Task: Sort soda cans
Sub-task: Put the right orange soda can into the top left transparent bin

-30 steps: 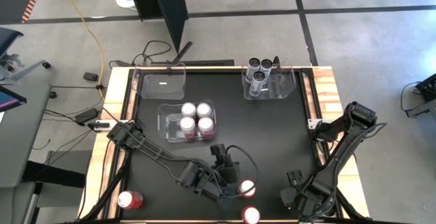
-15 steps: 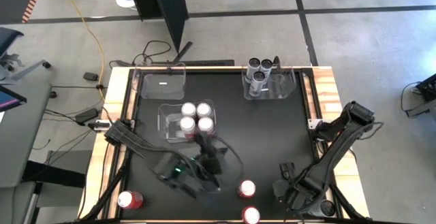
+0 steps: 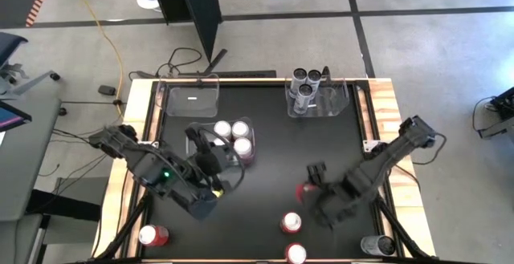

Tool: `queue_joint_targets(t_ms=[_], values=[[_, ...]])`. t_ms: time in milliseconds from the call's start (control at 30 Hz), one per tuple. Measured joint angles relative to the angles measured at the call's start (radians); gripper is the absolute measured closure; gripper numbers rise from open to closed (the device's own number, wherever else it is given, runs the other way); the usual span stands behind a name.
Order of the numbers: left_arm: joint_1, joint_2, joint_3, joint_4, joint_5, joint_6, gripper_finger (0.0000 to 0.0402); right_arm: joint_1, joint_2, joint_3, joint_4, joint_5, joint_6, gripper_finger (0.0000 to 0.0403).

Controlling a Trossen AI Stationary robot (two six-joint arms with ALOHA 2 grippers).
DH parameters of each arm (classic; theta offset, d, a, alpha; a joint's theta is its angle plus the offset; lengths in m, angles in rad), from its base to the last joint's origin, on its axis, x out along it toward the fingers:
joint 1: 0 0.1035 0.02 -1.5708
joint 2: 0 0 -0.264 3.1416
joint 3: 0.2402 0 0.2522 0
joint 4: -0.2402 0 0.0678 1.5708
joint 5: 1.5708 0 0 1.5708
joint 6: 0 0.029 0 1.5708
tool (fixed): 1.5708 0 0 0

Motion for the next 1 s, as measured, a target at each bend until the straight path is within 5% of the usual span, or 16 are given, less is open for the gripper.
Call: queue_joint_targets(t_ms=[333, 633, 833, 1000], values=[[0.07, -0.143, -0.139, 0.029, 0.057, 0.094, 0.0382, -0.264, 0.0, 0.194, 0.126, 0.081, -0.399, 0.011], [0.256, -0.358, -0.655, 0.41, 0.098, 0.263, 0.0267, -0.484, 0.0, 0.222, 0.237, 0.004, -0.564, 0.011], [0.444, -0.569, -1.027, 0.914, 0.362, 0.532, 0.0152, -0.583, 0.0, 0.222, 0.291, -0.097, -0.622, 0.011], [0.595, -0.641, -1.168, 1.163, 0.656, 0.649, 0.0085, -0.656, 0.006, 0.224, 0.333, -0.129, -0.646, 0.011]])
